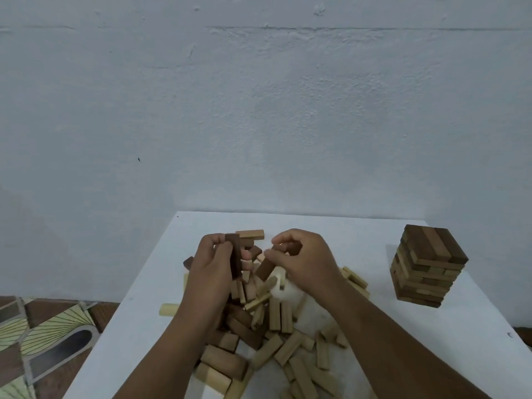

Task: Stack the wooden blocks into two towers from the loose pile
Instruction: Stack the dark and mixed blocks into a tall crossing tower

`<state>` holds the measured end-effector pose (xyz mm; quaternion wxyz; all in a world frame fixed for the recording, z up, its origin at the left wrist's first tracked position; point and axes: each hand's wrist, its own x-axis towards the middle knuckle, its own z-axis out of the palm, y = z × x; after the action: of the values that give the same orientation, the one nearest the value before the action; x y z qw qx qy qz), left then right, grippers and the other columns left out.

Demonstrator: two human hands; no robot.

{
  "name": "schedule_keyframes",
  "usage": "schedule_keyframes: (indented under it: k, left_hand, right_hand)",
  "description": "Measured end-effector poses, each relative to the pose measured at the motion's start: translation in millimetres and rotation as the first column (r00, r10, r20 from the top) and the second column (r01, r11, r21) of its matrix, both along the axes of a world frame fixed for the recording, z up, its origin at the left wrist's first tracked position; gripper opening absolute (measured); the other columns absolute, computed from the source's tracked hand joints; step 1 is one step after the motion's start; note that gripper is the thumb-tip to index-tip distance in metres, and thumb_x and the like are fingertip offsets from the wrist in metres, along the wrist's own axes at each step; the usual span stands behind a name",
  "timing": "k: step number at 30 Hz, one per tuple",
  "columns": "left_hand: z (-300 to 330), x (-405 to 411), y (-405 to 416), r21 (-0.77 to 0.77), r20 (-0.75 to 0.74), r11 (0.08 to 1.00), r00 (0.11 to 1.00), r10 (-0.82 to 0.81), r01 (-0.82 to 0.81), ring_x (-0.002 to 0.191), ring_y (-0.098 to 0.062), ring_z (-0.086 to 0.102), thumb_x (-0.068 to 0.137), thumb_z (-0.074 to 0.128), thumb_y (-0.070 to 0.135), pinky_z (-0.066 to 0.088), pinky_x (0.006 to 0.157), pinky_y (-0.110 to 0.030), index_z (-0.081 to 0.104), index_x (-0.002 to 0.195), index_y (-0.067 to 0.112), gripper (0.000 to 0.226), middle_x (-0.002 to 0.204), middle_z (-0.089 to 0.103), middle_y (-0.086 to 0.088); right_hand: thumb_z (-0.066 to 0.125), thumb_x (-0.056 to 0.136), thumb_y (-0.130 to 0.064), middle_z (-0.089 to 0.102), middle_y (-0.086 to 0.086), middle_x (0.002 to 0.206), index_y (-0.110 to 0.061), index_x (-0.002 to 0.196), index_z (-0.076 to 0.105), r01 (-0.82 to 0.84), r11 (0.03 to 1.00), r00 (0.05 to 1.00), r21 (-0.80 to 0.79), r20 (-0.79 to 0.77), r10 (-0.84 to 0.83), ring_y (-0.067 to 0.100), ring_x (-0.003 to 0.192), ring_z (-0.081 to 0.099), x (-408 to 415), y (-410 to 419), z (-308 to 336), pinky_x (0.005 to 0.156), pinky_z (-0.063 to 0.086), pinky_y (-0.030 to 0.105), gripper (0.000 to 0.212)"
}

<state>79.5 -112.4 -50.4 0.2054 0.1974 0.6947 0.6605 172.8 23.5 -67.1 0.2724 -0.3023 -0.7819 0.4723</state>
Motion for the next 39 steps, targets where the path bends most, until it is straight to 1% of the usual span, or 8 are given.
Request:
schedule_keyframes:
  k: [3,7,12,15,22,30,35,39]
  left_hand:
    - [-2,21,10,-0.016,-0.067,0.997,0.994,-0.082,0.081,0.087,-0.009,0.070,0.102,0.040,0.020,0.056,0.079,-0.035,0.058,0.104,0.019,0.018,0.089,0.076,0.004]
    - [-10,51,29,-0.151,-0.167,0.950,0.940,-0.296,0.273,0.085,-0.011,0.067,0.101,0.047,0.029,0.057,0.081,-0.039,0.058,0.100,0.029,0.011,0.090,0.073,0.004]
    - [-25,100,62,-0.364,-0.311,0.817,0.769,-0.559,0.447,0.086,-0.006,0.063,0.097,0.056,0.030,0.056,0.067,-0.022,0.058,0.112,0.031,0.015,0.100,0.065,0.009]
    - [-32,131,79,-0.374,-0.267,0.750,0.711,-0.650,0.545,0.076,-0.012,0.067,0.097,0.058,0.022,0.053,0.055,-0.017,0.053,0.117,0.033,0.023,0.095,0.065,0.004]
    - [-49,155,101,-0.570,-0.378,0.700,0.618,-0.689,0.430,0.084,-0.004,0.060,0.099,0.053,0.021,0.046,0.065,-0.008,0.055,0.123,0.033,0.027,0.105,0.066,0.007]
    - [-52,153,104,-0.594,-0.402,0.691,0.593,-0.698,0.411,0.089,-0.007,0.059,0.092,0.063,0.022,0.046,0.077,-0.013,0.063,0.118,0.034,0.028,0.113,0.061,0.012]
    - [-48,140,106,-0.636,-0.312,0.591,0.535,-0.785,0.497,0.080,-0.001,0.064,0.090,0.062,0.008,0.047,0.065,-0.007,0.063,0.115,0.038,0.039,0.116,0.057,0.019]
    - [-45,137,107,-0.657,-0.275,0.532,0.487,-0.829,0.535,0.080,0.004,0.065,0.085,0.067,0.007,0.056,0.075,-0.017,0.062,0.119,0.041,0.048,0.120,0.056,0.022]
  right_hand:
    - [0.079,0.076,-0.030,0.071,-0.010,0.082,-0.029,0.088,0.074,0.045,0.999,0.998,0.023,-0.045,-0.044,0.000,0.077,0.064,40,10,12,0.064,0.049,0.014,0.013]
    - [0.077,0.077,-0.035,0.070,-0.012,0.083,-0.033,0.089,0.074,0.068,0.991,0.985,0.115,0.147,-0.085,-0.001,0.078,0.061,110,26,14,0.067,0.050,0.015,0.013]
    - [0.079,0.076,-0.032,0.065,-0.017,0.091,-0.033,0.097,0.072,0.128,0.986,0.891,0.104,0.424,-0.160,-0.002,0.082,0.060,186,39,-1,0.065,0.042,0.011,0.022]
    - [0.077,0.077,-0.035,0.064,-0.017,0.094,-0.033,0.102,0.069,0.158,0.978,0.860,0.138,0.468,-0.205,0.001,0.085,0.059,204,44,-16,0.067,0.040,0.008,0.026]
    - [0.066,0.086,-0.018,0.047,-0.015,0.097,-0.034,0.108,0.039,0.219,0.948,0.838,0.232,0.453,-0.304,0.000,0.082,0.049,231,41,-24,0.056,0.037,0.004,0.038]
    - [0.070,0.086,-0.027,0.063,-0.009,0.112,-0.033,0.122,0.059,0.217,0.951,0.882,0.219,0.374,-0.288,0.006,0.089,0.058,236,44,-34,0.082,0.043,0.010,0.039]
    - [0.072,0.081,-0.041,0.056,-0.007,0.131,-0.029,0.133,0.053,0.261,0.942,0.851,0.213,0.410,-0.329,0.011,0.096,0.061,239,45,-39,0.096,0.047,0.026,0.056]
    - [0.074,0.082,-0.035,0.056,-0.012,0.122,-0.030,0.125,0.059,0.190,0.960,0.874,0.207,0.411,-0.261,0.006,0.073,0.061,243,42,-39,0.070,0.040,0.002,0.045]
